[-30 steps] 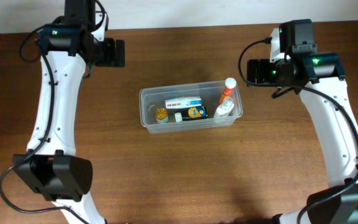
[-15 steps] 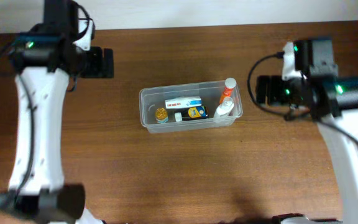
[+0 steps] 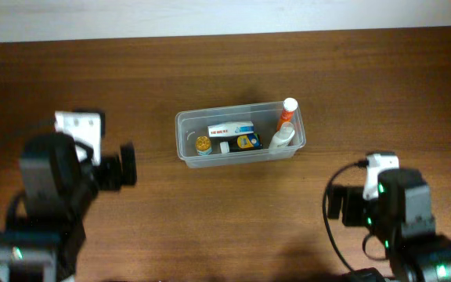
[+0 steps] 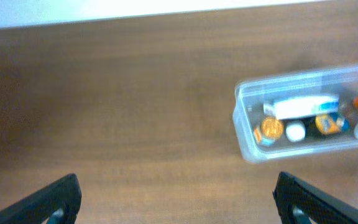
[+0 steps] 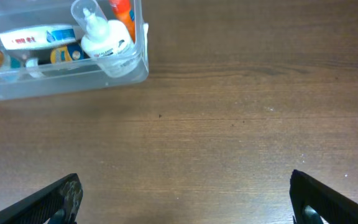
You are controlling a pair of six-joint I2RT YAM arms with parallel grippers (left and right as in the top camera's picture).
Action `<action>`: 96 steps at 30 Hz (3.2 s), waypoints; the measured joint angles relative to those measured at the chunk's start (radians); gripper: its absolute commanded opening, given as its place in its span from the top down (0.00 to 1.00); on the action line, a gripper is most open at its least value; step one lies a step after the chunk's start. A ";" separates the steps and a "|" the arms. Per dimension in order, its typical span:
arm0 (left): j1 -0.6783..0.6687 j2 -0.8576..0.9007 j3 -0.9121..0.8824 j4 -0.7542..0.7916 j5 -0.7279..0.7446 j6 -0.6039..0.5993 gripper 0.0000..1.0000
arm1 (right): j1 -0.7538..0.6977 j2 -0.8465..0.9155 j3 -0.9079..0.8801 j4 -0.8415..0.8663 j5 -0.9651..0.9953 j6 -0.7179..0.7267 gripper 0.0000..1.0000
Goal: Pack container
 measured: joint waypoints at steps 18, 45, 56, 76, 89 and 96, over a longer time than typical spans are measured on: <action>-0.010 -0.333 -0.305 0.021 0.000 0.003 0.00 | 0.001 -0.135 -0.030 0.013 0.011 0.034 0.02; -0.010 -0.333 -0.305 0.020 0.000 0.003 0.01 | -0.010 -0.262 -0.045 -0.008 0.047 0.024 0.02; -0.010 -0.333 -0.307 0.017 0.000 0.003 0.00 | -0.044 -0.610 -0.352 0.267 0.061 -0.079 0.02; -0.010 -0.333 -0.309 0.017 0.000 0.003 0.00 | -0.122 -0.650 -0.896 1.057 0.063 -0.288 0.02; -0.010 -0.333 -0.309 0.017 0.000 0.003 0.00 | -0.126 -0.650 -0.896 1.038 0.034 -0.288 0.02; -0.010 -0.333 -0.309 0.017 0.000 0.003 0.00 | -0.126 -0.650 -0.896 1.038 0.032 -0.289 0.02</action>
